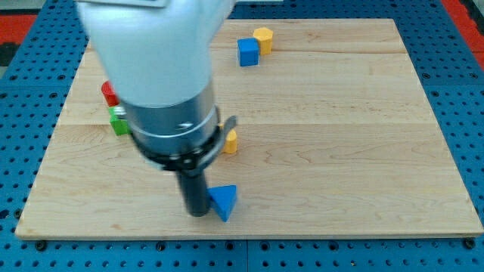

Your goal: Slide the yellow heart to the blue triangle

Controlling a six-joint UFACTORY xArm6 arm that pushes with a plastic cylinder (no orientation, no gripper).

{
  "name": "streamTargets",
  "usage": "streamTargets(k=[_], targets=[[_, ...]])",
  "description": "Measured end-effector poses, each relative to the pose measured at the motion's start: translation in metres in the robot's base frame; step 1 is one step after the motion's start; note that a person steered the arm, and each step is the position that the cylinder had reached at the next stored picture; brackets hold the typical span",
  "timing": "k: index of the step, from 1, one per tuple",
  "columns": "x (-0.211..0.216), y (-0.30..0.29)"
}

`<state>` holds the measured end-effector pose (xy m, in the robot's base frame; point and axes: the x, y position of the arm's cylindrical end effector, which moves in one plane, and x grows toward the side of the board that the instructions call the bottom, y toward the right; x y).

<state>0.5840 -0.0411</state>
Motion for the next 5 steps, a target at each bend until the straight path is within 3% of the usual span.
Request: streamTargets(k=[1,2,3,4,5], targets=[[0.0,0.033],[0.0,-0.017],[-0.039,-0.06],[-0.096,-0.023],[-0.125,0.008]])
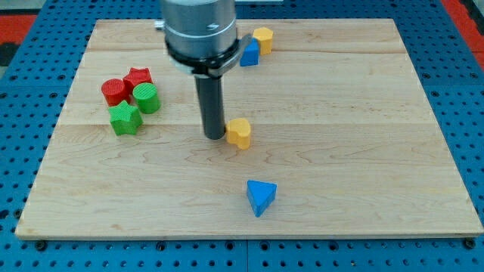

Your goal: Slide the yellow heart to the blue triangle

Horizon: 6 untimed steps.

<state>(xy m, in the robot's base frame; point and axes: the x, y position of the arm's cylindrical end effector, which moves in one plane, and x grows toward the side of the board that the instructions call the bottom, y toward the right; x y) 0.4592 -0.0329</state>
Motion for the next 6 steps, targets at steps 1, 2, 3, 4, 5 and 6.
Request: streamTargets(k=[1,2,3,4,5,6], targets=[[-0.011,0.026],[-0.026,0.04],[0.033,0.072],[0.053,0.065],[0.034,0.109],[0.037,0.132]])
